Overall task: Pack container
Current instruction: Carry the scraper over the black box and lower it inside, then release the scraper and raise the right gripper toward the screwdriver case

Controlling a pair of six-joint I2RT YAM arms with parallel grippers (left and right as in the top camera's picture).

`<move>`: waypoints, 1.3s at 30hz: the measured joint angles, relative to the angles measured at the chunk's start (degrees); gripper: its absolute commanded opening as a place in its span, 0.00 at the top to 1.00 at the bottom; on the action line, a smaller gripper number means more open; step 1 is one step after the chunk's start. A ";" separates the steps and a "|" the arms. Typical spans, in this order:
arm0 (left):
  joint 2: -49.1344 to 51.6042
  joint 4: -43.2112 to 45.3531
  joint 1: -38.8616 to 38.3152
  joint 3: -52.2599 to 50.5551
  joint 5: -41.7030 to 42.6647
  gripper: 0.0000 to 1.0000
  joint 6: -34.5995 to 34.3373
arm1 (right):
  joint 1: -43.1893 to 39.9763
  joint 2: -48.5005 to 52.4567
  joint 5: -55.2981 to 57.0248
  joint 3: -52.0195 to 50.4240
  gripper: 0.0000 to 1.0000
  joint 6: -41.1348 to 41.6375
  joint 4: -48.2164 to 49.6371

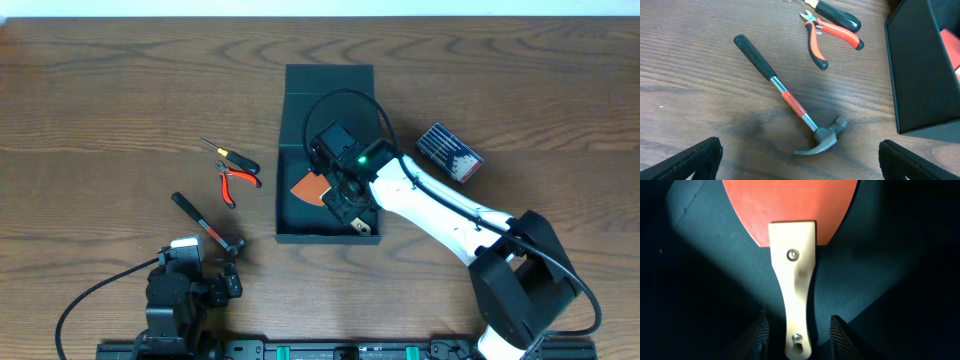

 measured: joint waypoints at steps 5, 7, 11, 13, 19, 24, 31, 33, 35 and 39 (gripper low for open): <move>0.00 0.00 0.00 0.00 0.00 0.01 0.00 | 0.00 -0.04 0.00 0.79 0.40 0.20 -0.11; 0.00 0.00 0.00 0.00 -0.02 0.01 0.00 | 0.00 -0.33 0.00 2.56 0.24 0.33 -1.33; 0.00 0.00 0.00 0.00 0.00 0.02 0.00 | 0.00 -4.28 1.62 6.99 0.01 0.11 -4.74; 0.00 0.00 0.00 0.00 0.00 0.02 0.00 | -0.11 -9.16 4.44 8.63 0.01 -0.22 -6.36; 0.00 0.00 0.00 0.00 0.00 0.02 0.00 | -6.40 -24.57 9.22 10.71 0.01 -4.72 -9.09; 0.00 0.00 0.00 0.00 0.00 0.02 0.00 | -20.15 -26.99 7.02 11.74 0.01 -10.95 -8.85; 0.00 0.00 0.00 0.00 0.00 0.02 0.00 | -34.47 -18.82 2.23 11.80 0.01 -15.65 -9.11; 0.00 0.00 0.00 0.00 0.00 0.01 0.00 | -36.09 -16.11 1.55 11.82 0.01 -16.70 -9.44; 0.00 0.00 0.00 0.00 0.00 0.02 0.00 | -36.81 -12.66 1.03 11.85 0.01 -18.10 -9.75; 0.00 0.00 0.00 0.00 0.00 0.02 0.00 | -36.79 -7.10 0.13 11.85 0.01 -19.80 -9.86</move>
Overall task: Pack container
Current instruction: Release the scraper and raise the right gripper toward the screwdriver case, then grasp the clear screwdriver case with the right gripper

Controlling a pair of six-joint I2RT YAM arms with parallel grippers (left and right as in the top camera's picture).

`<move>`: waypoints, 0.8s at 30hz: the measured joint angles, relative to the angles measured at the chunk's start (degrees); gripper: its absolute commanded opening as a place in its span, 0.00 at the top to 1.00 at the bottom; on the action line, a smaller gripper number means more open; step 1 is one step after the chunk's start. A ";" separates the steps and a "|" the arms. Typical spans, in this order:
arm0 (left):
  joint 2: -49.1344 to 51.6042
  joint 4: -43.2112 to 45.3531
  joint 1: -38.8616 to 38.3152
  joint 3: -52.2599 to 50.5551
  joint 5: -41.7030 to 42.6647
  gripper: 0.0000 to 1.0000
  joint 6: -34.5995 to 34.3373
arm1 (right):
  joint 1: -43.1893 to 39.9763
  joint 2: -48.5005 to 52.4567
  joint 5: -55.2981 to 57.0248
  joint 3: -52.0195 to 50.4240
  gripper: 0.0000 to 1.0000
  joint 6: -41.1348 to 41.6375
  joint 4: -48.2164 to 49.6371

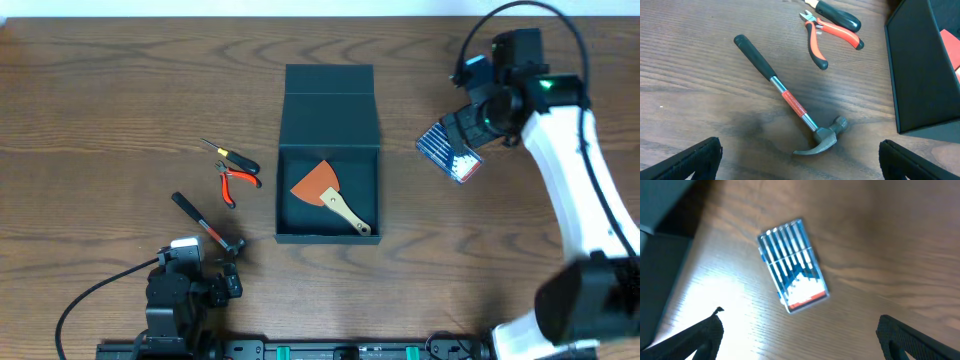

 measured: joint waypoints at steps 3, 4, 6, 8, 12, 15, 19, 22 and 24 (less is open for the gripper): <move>0.00 0.00 0.00 0.00 0.00 0.01 0.00 | 0.00 4.59 -1.07 0.00 0.01 -1.86 -1.05; 0.00 0.00 0.00 0.00 0.00 0.01 0.00 | 0.00 5.88 -1.57 0.00 0.01 -2.58 -1.44; 0.00 0.00 0.00 0.00 0.00 0.01 0.00 | 0.02 8.26 -2.38 0.00 0.01 -3.89 -1.92; 0.00 0.00 0.00 0.00 0.00 0.02 0.00 | 0.02 9.99 -2.82 0.00 0.01 -4.96 -2.27; 0.00 0.00 0.00 0.00 0.00 0.02 0.02 | 0.02 12.92 -3.17 0.00 0.01 -6.45 -2.27; 0.00 0.00 0.00 0.00 0.00 0.02 0.00 | 0.02 14.62 -3.23 0.00 0.01 -7.13 -2.19; 0.00 0.00 0.00 0.00 0.00 0.02 0.02 | 0.02 17.00 -3.10 0.00 0.01 -8.20 -1.44; 0.00 0.00 0.00 0.00 0.00 0.01 0.02 | 0.02 18.08 -2.93 0.00 0.01 -9.01 -0.33; 0.00 0.00 0.00 0.00 0.00 0.02 0.00 | 0.02 18.49 -2.80 0.00 0.01 -9.40 0.76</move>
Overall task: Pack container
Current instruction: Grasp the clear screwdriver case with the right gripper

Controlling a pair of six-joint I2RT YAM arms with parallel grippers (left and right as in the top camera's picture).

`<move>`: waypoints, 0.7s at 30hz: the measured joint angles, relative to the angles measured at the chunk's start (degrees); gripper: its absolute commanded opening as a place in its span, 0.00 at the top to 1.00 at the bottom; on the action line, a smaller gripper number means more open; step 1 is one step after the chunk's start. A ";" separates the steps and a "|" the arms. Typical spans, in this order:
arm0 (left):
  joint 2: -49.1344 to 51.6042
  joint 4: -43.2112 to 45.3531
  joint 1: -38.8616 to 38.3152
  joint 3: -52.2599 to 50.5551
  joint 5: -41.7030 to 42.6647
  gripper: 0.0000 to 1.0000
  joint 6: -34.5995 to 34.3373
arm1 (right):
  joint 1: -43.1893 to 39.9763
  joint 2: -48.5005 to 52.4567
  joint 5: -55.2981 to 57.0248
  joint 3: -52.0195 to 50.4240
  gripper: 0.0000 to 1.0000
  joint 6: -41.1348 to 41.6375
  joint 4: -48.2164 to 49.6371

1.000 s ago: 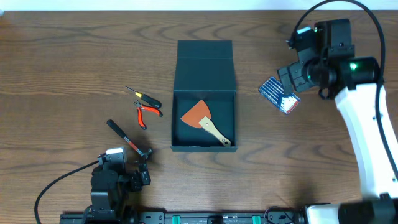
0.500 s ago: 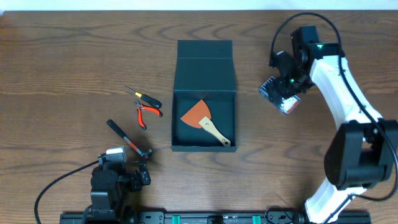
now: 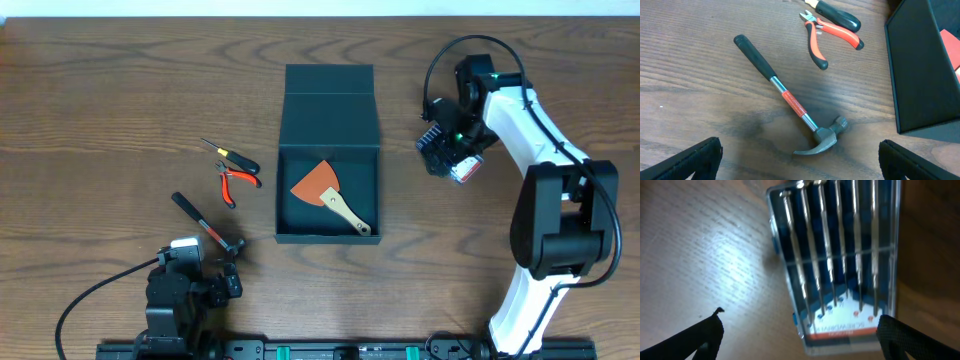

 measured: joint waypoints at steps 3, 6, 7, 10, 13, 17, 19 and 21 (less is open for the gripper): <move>0.00 0.00 0.00 0.00 0.00 0.01 0.00 | 0.00 0.20 0.09 0.00 0.01 -0.74 1.75; 0.00 0.00 0.00 0.00 0.00 0.01 0.00 | 0.00 0.20 0.09 0.04 0.01 -1.49 2.60; 0.00 0.00 0.00 0.00 0.00 0.02 0.02 | 0.00 0.20 0.13 0.04 0.01 -1.90 2.75; 0.00 0.00 0.00 0.00 0.00 0.01 0.00 | 0.00 0.20 0.61 0.04 0.01 -2.60 3.43; 0.00 0.00 0.00 0.00 0.00 0.02 0.00 | 0.00 0.20 1.36 0.04 0.01 -3.50 4.09; 0.00 0.00 0.00 0.00 -0.02 0.02 0.00 | 0.00 0.20 2.97 0.04 0.01 -4.61 5.16; 0.00 0.00 0.00 0.00 0.00 0.01 0.00 | 0.00 0.20 3.48 0.04 0.01 -5.14 5.68; 0.00 0.00 0.00 0.00 0.00 0.01 0.02 | 0.00 0.20 3.85 0.04 0.01 -5.53 5.95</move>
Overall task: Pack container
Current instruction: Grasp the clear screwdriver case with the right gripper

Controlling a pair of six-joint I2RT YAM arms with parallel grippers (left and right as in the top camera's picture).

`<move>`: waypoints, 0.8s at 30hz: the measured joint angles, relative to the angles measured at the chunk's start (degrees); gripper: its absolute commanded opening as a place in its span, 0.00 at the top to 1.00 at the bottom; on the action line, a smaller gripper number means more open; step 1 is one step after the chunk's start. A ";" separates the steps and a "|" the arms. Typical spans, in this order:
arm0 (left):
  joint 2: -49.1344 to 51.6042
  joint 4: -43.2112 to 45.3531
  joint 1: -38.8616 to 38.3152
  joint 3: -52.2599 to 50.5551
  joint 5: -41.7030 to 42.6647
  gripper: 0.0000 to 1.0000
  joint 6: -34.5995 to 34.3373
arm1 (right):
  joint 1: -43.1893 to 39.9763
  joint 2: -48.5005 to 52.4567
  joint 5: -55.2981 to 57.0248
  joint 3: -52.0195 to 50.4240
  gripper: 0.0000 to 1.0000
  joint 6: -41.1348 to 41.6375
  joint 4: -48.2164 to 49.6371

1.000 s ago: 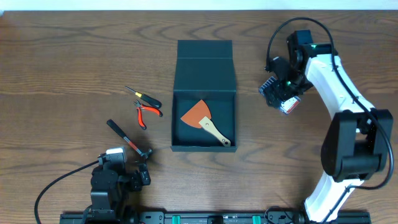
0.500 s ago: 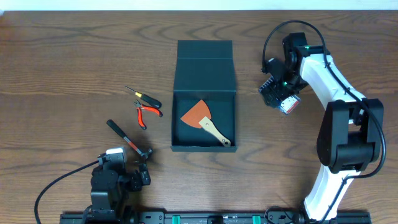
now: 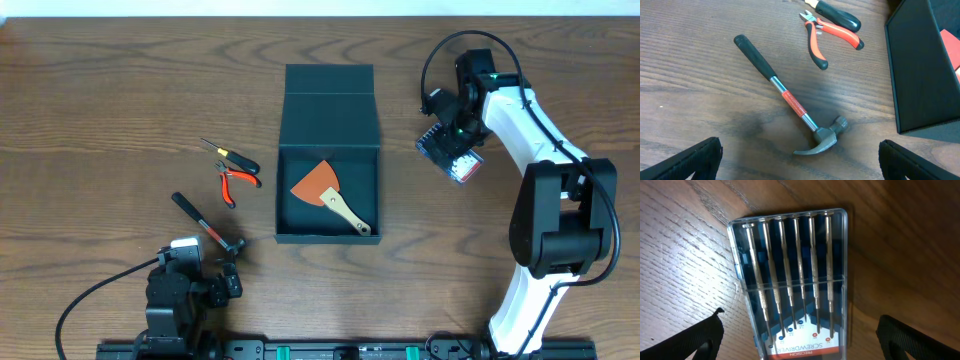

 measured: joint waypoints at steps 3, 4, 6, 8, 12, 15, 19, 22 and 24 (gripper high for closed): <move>0.00 0.00 0.00 0.00 0.00 0.01 -0.02 | 0.00 0.02 0.26 0.00 0.01 -0.22 0.26; 0.00 0.00 0.00 0.00 0.00 0.01 0.00 | 0.00 0.11 0.31 0.00 0.02 -0.24 0.26; 0.00 0.00 0.00 0.00 0.00 0.01 -0.02 | 0.00 0.57 0.31 0.00 0.02 -0.28 0.20; 0.00 0.00 0.00 0.00 0.00 0.02 -0.02 | 0.00 1.68 0.31 0.02 0.01 -0.35 -0.09; 0.00 0.00 0.00 0.00 0.00 0.01 -0.02 | 0.00 4.76 0.31 0.02 0.01 -0.44 -0.33; 0.00 0.00 0.00 0.00 0.00 0.01 0.00 | 0.00 5.25 0.28 0.26 0.02 -0.50 0.04; 0.00 0.00 0.00 0.00 0.00 0.02 -0.02 | 0.00 5.25 0.20 0.31 0.05 -0.50 0.35; 0.00 0.00 0.00 0.00 0.00 0.01 -0.02 | 0.00 5.25 -0.39 0.31 0.17 -0.52 0.31; 0.00 0.00 0.00 0.00 0.00 0.01 0.00 | 0.00 5.27 -1.01 0.31 0.23 -0.35 0.31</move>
